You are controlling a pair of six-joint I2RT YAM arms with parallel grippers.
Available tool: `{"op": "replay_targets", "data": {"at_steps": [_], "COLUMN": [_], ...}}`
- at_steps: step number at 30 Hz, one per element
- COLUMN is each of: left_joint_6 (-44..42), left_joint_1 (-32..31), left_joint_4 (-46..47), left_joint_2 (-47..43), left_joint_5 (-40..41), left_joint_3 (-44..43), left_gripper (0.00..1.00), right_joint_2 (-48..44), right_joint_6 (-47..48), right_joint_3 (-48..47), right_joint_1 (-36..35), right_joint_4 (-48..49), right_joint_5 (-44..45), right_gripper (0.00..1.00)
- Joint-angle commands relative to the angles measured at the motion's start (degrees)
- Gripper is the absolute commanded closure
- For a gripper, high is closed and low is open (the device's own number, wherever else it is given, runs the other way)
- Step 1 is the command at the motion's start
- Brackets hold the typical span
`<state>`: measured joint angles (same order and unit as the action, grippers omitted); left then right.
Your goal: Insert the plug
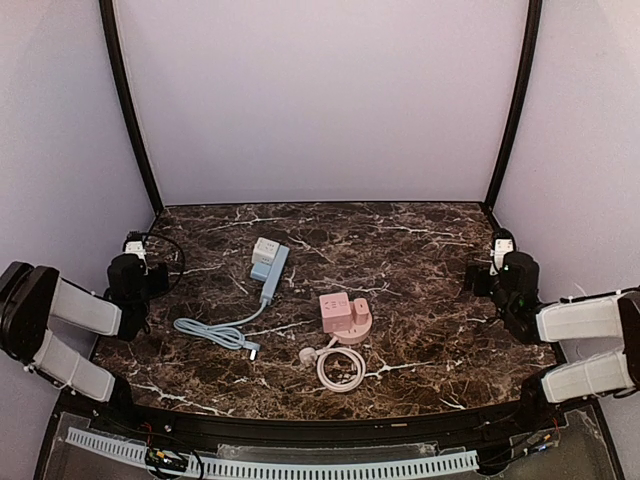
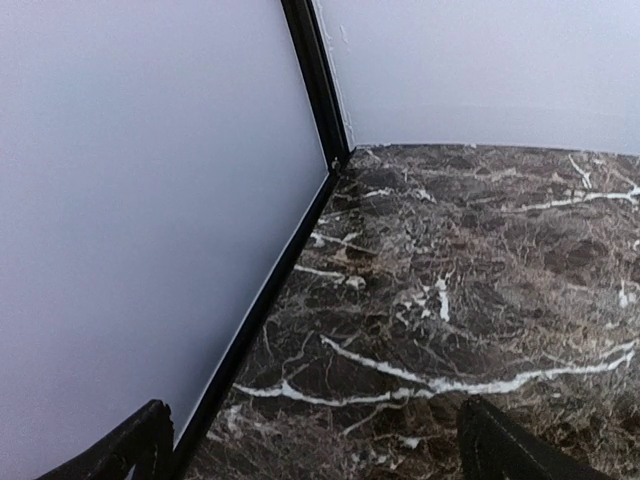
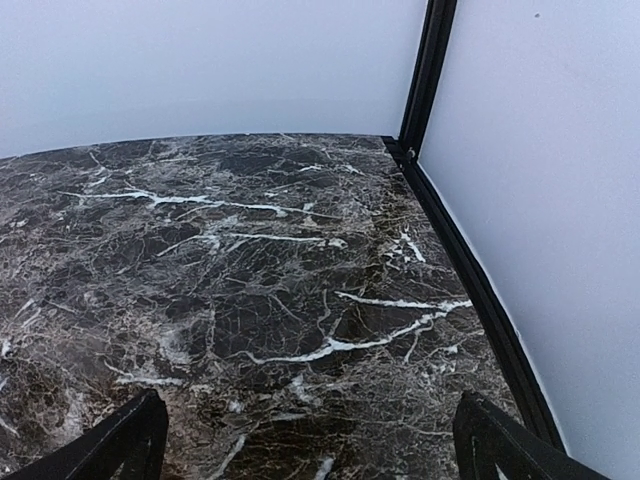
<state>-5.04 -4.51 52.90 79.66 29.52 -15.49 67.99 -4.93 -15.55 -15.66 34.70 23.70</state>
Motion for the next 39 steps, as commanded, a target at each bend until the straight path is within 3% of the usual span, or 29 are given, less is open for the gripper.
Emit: {"op": "replay_targets", "data": {"at_steps": [1,5,8,12,24,26,39], "left_joint_6": [3.9,1.9,2.5,2.4,2.3,2.3,2.3], "left_joint_1": [3.4,3.7,3.7,3.7,3.7,3.7,3.7], "left_joint_4": [8.0,17.5,11.1,11.3,11.8,11.7,11.7], "left_joint_2": [3.4,10.6,9.9,10.3,10.5,10.5,10.5], "left_joint_5": [-7.0,-12.1,-11.8,-11.5,-11.3,-11.3,-11.5], "left_joint_3": [-1.1,-0.5,-2.8,-3.2,-3.1,-3.1,-3.1], "left_gripper": [0.01,0.09,0.09,0.02,0.01,0.01,0.01], "right_joint_2": [2.3,4.0,5.6,8.1,20.6,19.6,20.4], "right_joint_6": [4.5,6.9,7.9,8.3,6.3,6.0,4.9], "right_joint_3": [4.6,4.8,5.0,5.0,4.7,3.6,3.0], "right_joint_1": [2.0,3.9,4.8,6.6,11.3,11.9,12.4], "right_joint_4": [20.5,23.9,27.1,31.9,45.2,40.9,41.3], "right_joint_5": [-4.5,-10.0,-12.4,-16.5,-22.9,-23.5,-20.1], "right_gripper": [0.01,0.01,0.01,0.01,0.01,0.01,0.01]}}
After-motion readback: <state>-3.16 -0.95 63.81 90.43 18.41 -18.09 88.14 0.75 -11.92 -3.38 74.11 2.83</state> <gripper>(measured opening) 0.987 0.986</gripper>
